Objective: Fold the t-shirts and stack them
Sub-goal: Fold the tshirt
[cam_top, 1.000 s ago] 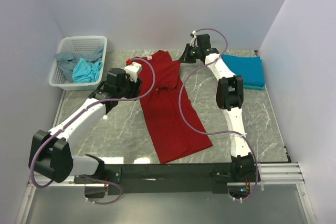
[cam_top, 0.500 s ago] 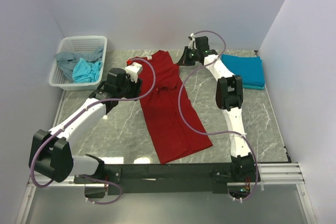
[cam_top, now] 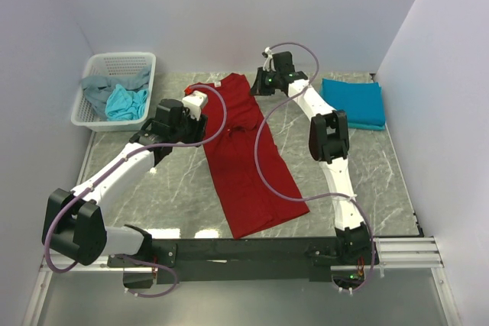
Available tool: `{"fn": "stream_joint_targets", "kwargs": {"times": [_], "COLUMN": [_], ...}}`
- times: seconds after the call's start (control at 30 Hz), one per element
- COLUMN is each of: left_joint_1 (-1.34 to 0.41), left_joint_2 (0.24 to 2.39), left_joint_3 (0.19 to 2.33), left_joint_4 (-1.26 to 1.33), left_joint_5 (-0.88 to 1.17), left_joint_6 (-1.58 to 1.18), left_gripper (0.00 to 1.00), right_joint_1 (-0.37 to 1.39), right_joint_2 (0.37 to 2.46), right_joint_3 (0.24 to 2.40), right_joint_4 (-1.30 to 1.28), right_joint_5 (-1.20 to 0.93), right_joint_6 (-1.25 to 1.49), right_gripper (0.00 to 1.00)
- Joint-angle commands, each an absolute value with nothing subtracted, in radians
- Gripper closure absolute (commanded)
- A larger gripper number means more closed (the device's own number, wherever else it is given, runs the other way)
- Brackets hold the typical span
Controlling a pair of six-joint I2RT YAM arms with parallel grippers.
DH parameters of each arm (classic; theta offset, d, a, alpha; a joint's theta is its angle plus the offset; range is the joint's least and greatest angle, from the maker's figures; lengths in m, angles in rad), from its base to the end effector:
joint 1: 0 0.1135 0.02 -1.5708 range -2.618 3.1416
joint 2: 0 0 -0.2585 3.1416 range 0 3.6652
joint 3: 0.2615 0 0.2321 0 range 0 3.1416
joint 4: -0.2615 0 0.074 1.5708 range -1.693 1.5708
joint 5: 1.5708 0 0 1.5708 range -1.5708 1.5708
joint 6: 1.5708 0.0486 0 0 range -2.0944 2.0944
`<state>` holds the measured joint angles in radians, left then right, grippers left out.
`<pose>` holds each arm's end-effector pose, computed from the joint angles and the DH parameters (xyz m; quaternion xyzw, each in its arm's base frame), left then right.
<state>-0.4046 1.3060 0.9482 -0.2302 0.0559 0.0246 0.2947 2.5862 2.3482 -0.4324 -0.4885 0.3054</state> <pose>0.2612 -0.1148 0.2727 0.2006 0.8583 -0.1133 0.4585 0.5324 0.1854 0.1826 -0.1006 0.8742 0.3328 0.3390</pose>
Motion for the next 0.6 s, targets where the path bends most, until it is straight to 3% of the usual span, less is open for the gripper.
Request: {"fn": "stream_joint_targets", "kwargs": {"times": [0.0,0.47,0.5,0.53,0.57], "left_joint_1": [-0.410,-0.408,-0.408,-0.408,-0.408], "left_joint_2": [1.304,1.290,1.292,1.290,1.290], "left_joint_3": [0.954,0.953,0.953,0.950,0.951], "left_joint_4": [-0.216,-0.216,-0.216,-0.216,-0.218], "left_joint_5": [0.075,0.064,0.064,0.063,0.054], "left_joint_6": [0.038,0.038,0.040,0.040,0.040], "left_gripper": [0.43,0.43,0.43,0.43,0.43], "right_joint_1": [0.314,0.461,0.477,0.489,0.509], "right_joint_2": [2.510,2.506,2.511,2.517,2.520], "right_joint_3": [2.365,2.394,2.399,2.419,2.431], "right_joint_4": [-0.428,-0.443,-0.443,-0.448,-0.469], "right_joint_5": [-0.463,-0.370,-0.362,-0.354,-0.347], "right_joint_6": [0.272,0.229,0.226,0.219,0.203], "right_gripper": [0.98,0.95,0.91,0.74,0.68]}}
